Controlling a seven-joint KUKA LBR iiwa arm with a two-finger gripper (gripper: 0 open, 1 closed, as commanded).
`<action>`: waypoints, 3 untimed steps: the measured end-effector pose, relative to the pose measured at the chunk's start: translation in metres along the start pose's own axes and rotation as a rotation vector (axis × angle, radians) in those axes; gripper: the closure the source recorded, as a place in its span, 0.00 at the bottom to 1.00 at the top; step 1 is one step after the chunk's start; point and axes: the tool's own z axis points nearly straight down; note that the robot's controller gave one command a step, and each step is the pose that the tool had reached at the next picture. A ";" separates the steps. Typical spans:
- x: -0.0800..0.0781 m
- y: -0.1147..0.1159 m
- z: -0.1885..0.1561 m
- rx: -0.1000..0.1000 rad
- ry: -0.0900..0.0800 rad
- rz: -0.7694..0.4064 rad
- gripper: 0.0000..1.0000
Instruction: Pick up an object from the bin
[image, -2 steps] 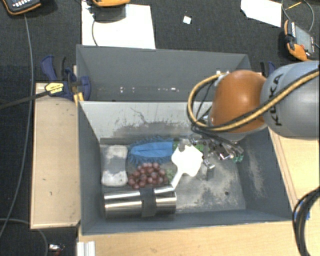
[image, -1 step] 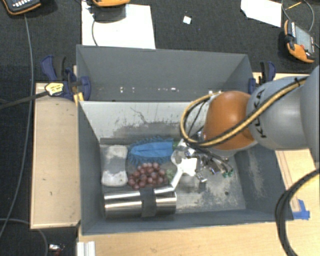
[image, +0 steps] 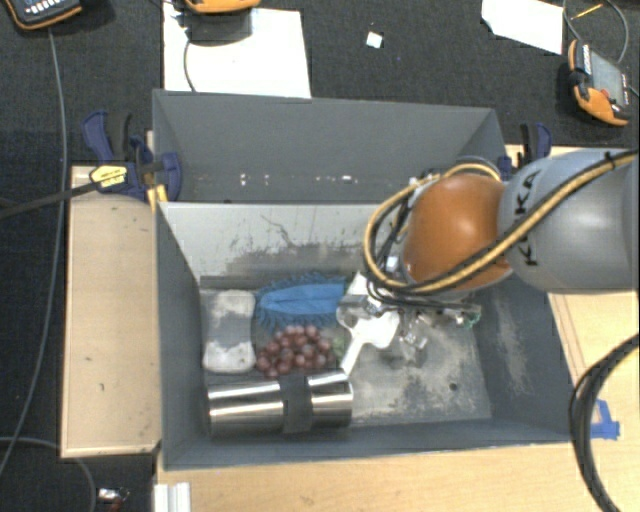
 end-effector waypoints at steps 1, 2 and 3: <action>0.012 0.008 -0.002 -0.010 0.015 0.467 1.00; 0.012 0.008 -0.002 -0.010 0.015 0.467 1.00; 0.014 0.009 -0.015 -0.011 0.019 0.468 1.00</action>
Offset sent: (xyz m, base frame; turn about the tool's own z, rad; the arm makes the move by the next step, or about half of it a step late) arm 0.0000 0.0000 0.0000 0.0000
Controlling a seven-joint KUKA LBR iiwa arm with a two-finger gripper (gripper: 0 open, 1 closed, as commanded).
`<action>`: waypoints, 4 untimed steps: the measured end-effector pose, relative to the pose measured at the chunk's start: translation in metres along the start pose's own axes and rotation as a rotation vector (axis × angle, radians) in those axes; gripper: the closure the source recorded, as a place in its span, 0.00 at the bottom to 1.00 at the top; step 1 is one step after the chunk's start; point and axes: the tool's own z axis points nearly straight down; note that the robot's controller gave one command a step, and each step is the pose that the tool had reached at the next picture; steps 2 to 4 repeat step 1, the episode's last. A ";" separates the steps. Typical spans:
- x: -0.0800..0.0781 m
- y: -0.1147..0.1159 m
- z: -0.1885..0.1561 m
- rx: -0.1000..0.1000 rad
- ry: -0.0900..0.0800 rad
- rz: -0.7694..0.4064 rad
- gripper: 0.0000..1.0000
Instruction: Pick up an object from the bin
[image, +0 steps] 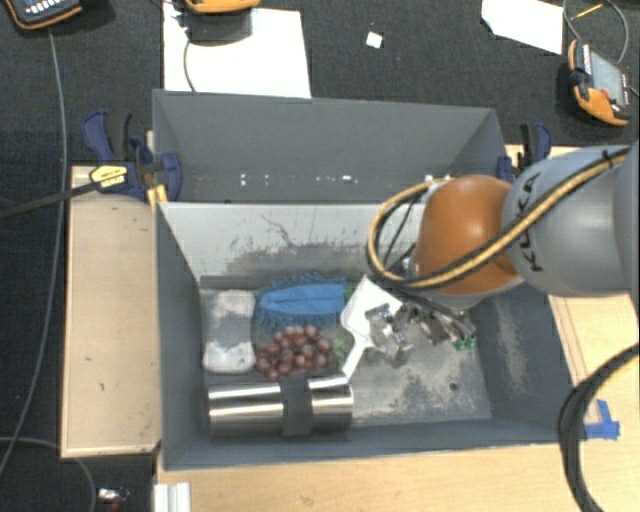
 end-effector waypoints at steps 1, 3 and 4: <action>-0.002 -0.001 -0.033 0.003 -0.007 0.003 1.00; -0.002 -0.001 -0.033 0.003 -0.007 0.003 1.00; -0.002 -0.001 -0.033 0.003 -0.007 0.003 1.00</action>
Offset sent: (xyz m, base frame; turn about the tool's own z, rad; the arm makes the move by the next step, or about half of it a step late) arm 0.0011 -0.0005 0.0578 0.0018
